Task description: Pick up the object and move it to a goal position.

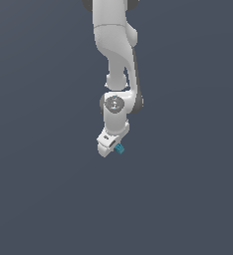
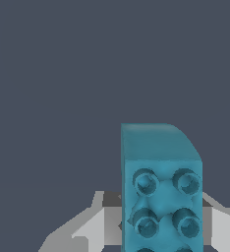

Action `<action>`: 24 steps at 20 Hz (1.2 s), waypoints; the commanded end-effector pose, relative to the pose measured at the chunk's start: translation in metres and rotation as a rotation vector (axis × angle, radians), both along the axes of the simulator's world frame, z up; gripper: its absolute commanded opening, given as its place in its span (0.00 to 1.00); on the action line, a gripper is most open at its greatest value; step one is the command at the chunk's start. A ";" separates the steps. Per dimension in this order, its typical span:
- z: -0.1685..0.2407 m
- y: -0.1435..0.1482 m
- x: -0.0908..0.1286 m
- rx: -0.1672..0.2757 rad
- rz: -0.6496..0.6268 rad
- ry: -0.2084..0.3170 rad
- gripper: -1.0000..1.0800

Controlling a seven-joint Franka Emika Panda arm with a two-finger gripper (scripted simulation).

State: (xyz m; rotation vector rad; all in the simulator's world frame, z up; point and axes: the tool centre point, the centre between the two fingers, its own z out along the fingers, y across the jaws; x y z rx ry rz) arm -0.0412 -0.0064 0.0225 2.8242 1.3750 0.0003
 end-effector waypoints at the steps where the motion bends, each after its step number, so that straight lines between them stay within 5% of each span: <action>1: 0.000 0.000 0.000 0.000 0.001 0.000 0.00; 13: 0.018 0.007 -0.006 -0.001 0.000 0.000 0.00; 24: 0.089 0.037 -0.029 -0.002 0.001 0.000 0.00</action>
